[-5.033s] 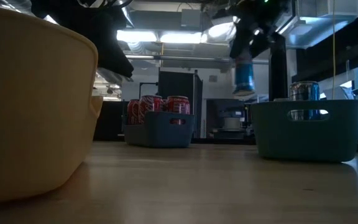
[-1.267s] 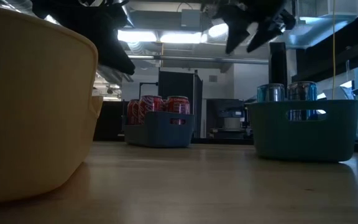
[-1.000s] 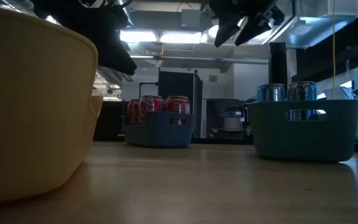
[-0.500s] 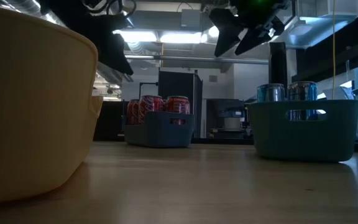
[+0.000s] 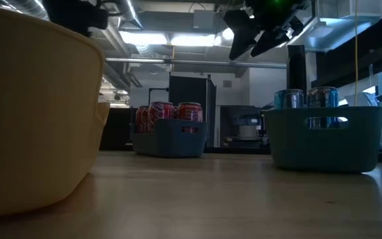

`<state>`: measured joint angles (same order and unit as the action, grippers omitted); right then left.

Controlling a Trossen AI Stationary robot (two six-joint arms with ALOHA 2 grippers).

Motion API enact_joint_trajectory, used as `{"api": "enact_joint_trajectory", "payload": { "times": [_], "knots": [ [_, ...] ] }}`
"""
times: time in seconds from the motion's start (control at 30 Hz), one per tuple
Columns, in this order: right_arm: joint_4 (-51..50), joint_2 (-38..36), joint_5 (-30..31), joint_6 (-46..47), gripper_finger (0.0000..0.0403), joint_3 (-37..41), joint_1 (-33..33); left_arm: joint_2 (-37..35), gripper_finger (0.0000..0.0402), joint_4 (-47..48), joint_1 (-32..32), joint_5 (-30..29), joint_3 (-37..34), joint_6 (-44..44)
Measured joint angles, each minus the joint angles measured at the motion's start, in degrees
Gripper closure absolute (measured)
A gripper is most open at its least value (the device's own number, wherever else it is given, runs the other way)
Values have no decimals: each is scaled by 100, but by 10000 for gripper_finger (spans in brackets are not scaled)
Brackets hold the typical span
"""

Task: Sort soda cans
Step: Put the blue soda can into the green bin

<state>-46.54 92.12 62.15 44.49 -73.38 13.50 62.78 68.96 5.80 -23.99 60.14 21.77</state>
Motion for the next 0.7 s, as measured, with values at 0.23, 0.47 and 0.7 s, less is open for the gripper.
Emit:
{"api": "enact_joint_trajectory", "payload": {
  "times": [0.23, 0.47, 0.7],
  "knots": [
    [0, 0, 51, -2, 84, 0, -2, -11, 6, 1138, -222, 545, 33, 764],
    [-26, 0, -32, -22, 84, 0, -2, -11, 4, 1990, -234, 917, 32, 1414],
    [0, 0, -326, -24, 84, 0, 4, -8, 9, 2108, -234, 1411, 31, 1711]
  ]
}}
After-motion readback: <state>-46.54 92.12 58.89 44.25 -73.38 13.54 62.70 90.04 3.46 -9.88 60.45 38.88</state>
